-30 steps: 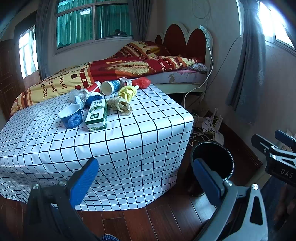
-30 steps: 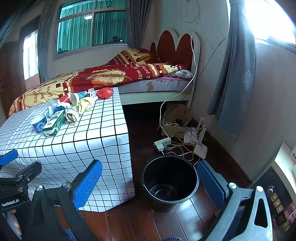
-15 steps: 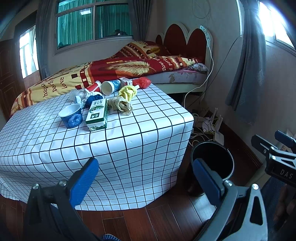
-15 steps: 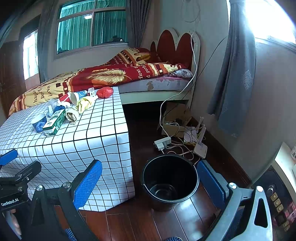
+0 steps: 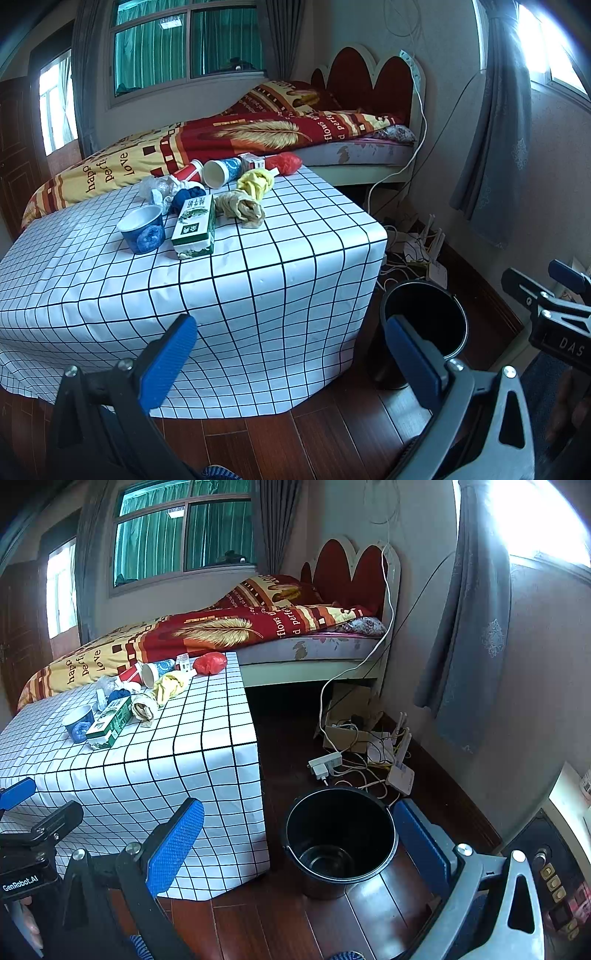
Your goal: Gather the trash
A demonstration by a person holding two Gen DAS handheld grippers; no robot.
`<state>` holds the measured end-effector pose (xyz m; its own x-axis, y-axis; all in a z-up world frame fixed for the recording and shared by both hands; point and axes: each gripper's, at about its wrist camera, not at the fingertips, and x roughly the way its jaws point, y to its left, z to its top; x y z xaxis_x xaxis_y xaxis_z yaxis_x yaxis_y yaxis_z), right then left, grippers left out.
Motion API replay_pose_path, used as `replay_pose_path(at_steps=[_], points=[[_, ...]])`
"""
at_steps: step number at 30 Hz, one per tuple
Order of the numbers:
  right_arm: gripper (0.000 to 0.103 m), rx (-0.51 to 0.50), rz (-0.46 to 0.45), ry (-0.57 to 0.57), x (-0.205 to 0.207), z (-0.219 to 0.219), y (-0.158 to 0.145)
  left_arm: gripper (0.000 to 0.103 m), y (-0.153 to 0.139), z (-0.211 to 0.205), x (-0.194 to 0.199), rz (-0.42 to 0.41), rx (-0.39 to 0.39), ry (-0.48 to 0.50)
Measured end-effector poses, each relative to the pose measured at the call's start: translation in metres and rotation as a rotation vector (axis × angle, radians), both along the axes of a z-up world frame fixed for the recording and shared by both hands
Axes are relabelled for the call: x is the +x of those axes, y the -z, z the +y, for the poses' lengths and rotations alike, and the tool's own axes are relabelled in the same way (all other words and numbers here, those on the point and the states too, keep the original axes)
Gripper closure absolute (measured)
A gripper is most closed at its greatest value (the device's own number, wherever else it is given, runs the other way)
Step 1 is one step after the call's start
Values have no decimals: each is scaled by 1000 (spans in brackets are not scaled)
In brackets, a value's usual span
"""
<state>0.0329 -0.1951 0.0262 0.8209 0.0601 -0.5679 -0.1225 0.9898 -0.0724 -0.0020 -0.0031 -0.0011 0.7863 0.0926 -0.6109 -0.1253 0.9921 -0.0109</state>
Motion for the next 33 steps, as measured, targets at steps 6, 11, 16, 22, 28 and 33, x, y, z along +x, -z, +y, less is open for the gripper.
replay_pose_path(at_steps=[6, 11, 16, 22, 28, 33], points=[[0, -2, 5, -1, -1, 1, 4, 1, 2, 1, -2, -2, 2, -4], [0, -6, 3, -16, 0, 6, 3, 1, 3, 10, 0, -1, -3, -12], [0, 14, -21, -94, 15, 21, -7, 1, 0, 36, 13, -19, -39, -39], [0, 43, -14, -262, 55, 60, -11, 3, 4, 76, 33, -8, -57, -99], [0, 92, -26, -362, 92, 102, -6, 8, 15, 121, 46, 14, -33, -189], [0, 57, 48, -479, 120, 154, 23, 9, 28, 157, 50, 35, -49, -267]])
